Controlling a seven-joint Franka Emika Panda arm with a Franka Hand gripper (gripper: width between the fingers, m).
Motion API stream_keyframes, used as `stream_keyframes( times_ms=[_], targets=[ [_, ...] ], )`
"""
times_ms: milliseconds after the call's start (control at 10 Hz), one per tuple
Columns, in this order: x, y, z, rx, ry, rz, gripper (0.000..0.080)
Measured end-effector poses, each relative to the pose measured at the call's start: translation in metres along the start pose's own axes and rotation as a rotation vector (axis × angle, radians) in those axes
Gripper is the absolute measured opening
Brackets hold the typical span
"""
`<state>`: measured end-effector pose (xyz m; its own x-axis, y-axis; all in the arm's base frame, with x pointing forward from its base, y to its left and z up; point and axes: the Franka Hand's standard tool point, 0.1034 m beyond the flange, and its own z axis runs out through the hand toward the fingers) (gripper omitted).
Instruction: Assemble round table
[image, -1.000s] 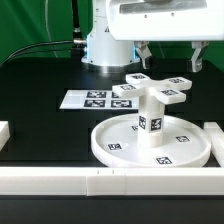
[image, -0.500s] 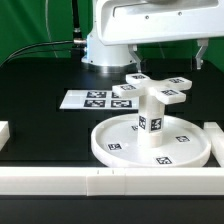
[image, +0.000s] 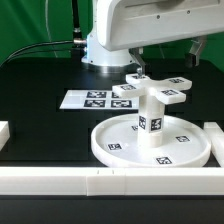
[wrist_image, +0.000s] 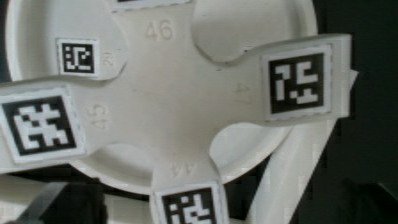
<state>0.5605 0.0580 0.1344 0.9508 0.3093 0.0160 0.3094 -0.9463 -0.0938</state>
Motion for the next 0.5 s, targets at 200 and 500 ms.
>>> stream_keyframes(
  times_ms=[200, 500],
  targets=[
    [-0.0003, 0.0026, -0.0002, -0.006, -0.001, -0.207, 0.0649],
    [-0.0003, 0.0095, 0.0021, -0.027, -0.021, -0.62, 0.0649]
  ],
)
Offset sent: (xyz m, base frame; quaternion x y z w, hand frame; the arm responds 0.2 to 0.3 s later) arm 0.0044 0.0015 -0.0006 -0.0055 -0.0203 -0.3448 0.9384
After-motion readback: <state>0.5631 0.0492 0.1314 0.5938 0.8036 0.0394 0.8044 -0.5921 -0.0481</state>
